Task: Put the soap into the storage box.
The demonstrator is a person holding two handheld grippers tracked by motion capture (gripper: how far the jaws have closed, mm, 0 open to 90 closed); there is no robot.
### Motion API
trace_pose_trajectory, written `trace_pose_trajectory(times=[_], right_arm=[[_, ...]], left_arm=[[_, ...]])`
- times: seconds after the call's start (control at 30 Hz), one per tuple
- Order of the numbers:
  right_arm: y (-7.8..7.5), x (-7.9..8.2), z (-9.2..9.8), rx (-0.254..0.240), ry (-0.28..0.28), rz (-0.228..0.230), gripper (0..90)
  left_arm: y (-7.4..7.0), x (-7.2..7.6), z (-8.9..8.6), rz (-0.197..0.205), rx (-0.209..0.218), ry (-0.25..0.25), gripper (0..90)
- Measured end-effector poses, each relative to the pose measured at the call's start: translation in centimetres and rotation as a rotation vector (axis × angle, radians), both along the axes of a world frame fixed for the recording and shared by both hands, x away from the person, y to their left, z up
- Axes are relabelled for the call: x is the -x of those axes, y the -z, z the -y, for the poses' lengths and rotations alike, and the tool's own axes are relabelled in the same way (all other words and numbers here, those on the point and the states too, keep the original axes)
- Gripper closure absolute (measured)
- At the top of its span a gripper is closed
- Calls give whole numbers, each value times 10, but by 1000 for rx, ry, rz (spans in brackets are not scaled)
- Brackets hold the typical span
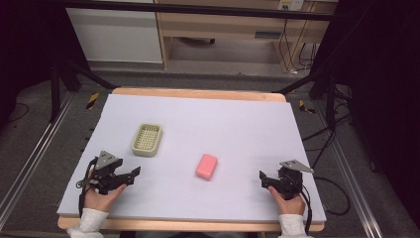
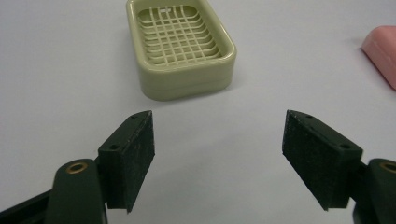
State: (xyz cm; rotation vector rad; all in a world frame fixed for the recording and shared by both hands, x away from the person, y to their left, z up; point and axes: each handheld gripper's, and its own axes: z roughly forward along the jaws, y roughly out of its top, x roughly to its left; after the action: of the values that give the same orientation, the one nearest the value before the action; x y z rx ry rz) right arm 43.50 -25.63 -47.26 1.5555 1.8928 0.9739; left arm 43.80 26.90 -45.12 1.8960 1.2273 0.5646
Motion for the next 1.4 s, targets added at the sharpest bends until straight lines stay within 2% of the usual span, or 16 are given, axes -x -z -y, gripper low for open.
trace_pose_trajectory(times=[0.37, 0.7, 1.0, 1.4], right_arm=[[0, 0, 0, -1, 2, 2, 111], [0, -1, -3, 5, -24, 2, 110], [0, 0, -4, -1, -26, -4, 109], [1, 0, -5, -3, -20, -15, 106]], left_arm=[[-2, 0, 14, 8, -9, 34, 238], [-4, -1, 25, 9, -20, 61, 228], [-5, -3, 35, 6, -13, 80, 221], [-15, -7, 41, 21, -8, 95, 214]])
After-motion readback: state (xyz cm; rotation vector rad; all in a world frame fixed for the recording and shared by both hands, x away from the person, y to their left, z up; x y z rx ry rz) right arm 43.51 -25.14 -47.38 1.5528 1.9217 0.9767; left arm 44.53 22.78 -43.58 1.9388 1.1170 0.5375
